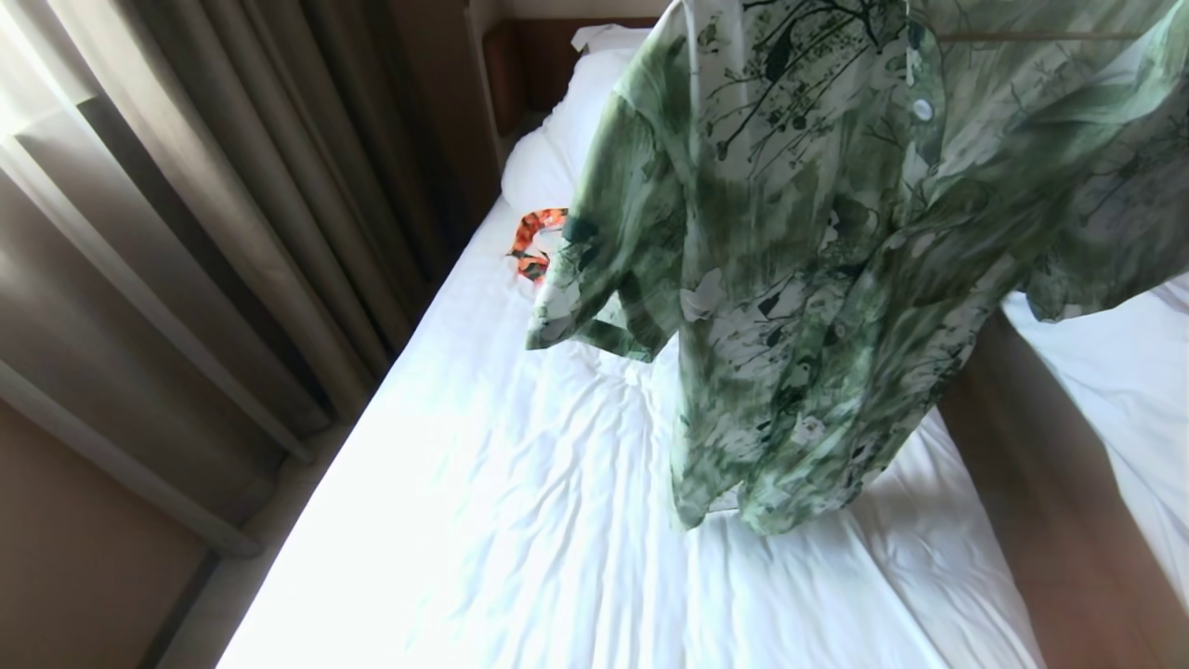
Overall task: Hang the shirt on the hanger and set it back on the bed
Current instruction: Take the clothes hanger out of the clothes
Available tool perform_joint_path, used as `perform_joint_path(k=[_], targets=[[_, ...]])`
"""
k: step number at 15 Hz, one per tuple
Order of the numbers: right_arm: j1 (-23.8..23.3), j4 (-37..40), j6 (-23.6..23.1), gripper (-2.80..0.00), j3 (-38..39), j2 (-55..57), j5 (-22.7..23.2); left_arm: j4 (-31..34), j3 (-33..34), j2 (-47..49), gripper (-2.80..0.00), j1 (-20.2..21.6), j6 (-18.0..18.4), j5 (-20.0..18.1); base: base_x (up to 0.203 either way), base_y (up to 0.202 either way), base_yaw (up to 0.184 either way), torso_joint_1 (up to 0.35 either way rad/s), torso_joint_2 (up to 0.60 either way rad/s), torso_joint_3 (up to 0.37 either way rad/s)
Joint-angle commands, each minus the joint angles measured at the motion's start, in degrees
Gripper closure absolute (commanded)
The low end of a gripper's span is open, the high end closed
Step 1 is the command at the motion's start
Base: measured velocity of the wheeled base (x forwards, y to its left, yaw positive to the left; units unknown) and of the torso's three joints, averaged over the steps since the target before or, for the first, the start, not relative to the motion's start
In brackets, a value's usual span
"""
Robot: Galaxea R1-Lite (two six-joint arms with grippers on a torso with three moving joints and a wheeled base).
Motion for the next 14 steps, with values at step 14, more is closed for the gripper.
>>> perform_joint_path(k=[14], targets=[[-0.5, 0.8, -0.8, 0.00, 0.2, -3.2, 0.0, -0.1, -0.3, -0.8, 0.00, 1.4, 0.5, 0.1, 0.000, 0.000, 0.000, 0.000, 0.00, 0.000]])
